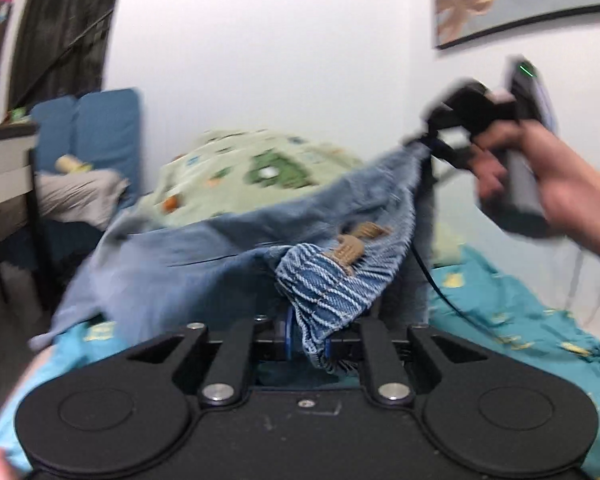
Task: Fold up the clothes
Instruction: 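Lift the waistband with both grippers and spread the jeans out flat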
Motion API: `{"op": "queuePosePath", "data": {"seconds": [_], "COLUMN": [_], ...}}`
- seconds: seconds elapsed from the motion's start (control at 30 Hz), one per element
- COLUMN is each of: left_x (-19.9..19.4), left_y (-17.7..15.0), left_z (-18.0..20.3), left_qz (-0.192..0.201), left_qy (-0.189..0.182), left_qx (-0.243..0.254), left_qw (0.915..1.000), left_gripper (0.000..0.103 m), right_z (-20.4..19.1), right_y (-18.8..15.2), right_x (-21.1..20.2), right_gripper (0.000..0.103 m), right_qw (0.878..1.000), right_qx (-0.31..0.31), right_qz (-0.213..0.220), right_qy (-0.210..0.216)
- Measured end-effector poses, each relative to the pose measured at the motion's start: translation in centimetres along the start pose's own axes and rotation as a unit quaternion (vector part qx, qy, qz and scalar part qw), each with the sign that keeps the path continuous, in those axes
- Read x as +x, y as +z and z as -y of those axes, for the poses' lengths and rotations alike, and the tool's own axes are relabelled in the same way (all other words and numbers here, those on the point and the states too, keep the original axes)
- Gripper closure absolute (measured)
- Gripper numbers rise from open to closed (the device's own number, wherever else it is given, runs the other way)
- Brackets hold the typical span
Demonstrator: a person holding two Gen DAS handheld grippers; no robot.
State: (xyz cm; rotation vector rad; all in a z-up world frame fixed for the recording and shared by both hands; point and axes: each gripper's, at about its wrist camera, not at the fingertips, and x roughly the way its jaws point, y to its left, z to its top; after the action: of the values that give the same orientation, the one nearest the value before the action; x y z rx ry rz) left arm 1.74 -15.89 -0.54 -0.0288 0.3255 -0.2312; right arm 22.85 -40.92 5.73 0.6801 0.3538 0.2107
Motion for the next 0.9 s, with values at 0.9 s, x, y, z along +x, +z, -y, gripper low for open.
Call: {"op": "queuePosePath", "data": {"seconds": [0.9], "left_x": [22.6], "left_y": [-5.0], "left_z": [15.8], "left_qz": [-0.113], "left_qy": [-0.137], "left_qx": [0.025], "left_qw": [0.9838], "left_gripper": [0.074], "right_z": [26.9], "right_y": [5.5], "right_x": [9.5], "right_gripper": [0.087], "right_qw": [0.976], "right_qx": [-0.055], "right_qz": [-0.058], "right_qy": [-0.200]}}
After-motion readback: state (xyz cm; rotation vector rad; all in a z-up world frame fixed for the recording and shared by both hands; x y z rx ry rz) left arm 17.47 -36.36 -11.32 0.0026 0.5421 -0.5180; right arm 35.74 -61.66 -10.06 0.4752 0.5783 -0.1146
